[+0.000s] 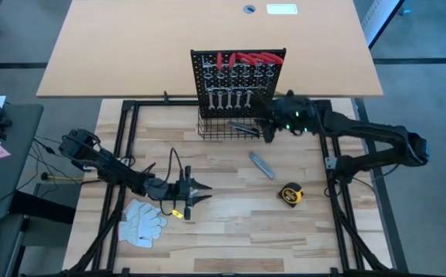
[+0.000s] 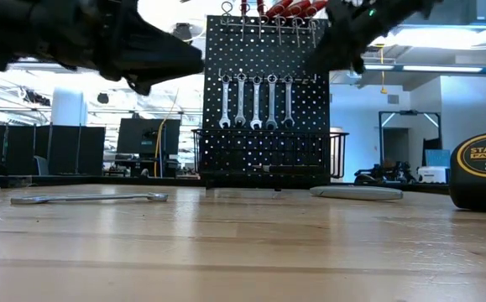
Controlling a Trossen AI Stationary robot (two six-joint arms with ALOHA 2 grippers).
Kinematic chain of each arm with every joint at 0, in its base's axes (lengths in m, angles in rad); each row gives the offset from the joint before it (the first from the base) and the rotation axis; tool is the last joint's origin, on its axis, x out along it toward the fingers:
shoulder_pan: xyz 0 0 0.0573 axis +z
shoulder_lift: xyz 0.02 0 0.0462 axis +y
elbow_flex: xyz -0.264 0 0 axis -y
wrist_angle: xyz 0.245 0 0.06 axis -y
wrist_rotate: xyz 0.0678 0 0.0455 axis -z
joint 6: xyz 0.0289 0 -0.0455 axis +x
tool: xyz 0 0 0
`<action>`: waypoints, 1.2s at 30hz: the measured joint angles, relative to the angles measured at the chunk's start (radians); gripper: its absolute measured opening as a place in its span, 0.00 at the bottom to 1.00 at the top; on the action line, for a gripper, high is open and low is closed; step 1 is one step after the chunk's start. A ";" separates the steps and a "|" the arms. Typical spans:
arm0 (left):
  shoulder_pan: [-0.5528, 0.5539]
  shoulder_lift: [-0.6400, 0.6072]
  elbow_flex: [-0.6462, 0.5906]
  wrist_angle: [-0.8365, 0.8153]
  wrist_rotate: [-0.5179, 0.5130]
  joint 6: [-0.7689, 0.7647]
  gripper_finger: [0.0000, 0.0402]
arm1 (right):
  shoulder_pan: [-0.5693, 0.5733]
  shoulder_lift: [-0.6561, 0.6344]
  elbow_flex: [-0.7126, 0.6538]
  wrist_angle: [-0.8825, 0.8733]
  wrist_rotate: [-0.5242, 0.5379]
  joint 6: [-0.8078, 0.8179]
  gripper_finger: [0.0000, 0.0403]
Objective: Hang tools onto peg board
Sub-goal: Hang the silver wrench on the pegboard
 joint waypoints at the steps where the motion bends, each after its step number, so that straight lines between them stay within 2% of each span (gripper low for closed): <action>1: -0.022 -0.011 0.010 -0.049 -0.037 0.013 0.29 | 0.053 -0.009 -0.004 -0.003 0.028 -0.003 0.35; 4: -0.092 -0.043 0.059 -0.275 -0.163 0.010 0.29 | 0.233 -0.026 -0.020 -0.011 0.134 -0.005 0.34; 6: -0.136 -0.050 0.105 -0.475 -0.247 -0.065 0.29 | 0.366 -0.027 -0.035 -0.008 0.232 0.001 0.34; 8: -0.172 -0.050 0.149 -0.679 -0.310 -0.188 0.29 | 0.500 -0.022 -0.053 0.009 0.342 0.020 0.34; 11: -0.202 -0.050 0.193 -0.947 -0.339 -0.420 0.29 | 0.701 0.004 -0.081 0.049 0.502 0.076 0.34; 14: -0.207 -0.050 0.193 -1.089 -0.343 -0.624 0.29 | 0.881 0.053 -0.087 0.072 0.649 0.142 0.34; 18: -0.182 -0.051 0.149 -1.090 -0.343 -0.776 0.30 | 1.068 0.134 -0.087 0.120 0.792 0.244 0.34; 21: -0.161 -0.050 0.107 -1.030 -0.320 -0.825 0.34 | 1.167 0.200 -0.087 0.212 0.838 0.275 0.34; 24: -0.151 -0.050 0.063 -0.937 -0.287 -0.807 0.39 | 1.233 0.272 -0.087 0.325 0.849 0.275 0.34; 30: -0.124 -0.050 0.009 -0.824 -0.272 -0.734 0.42 | 1.264 0.413 -0.087 0.492 0.865 0.221 0.34; 36: -0.054 -0.050 -0.006 -0.817 -0.177 -0.697 0.42 | 1.221 0.465 -0.087 0.536 0.865 0.188 0.34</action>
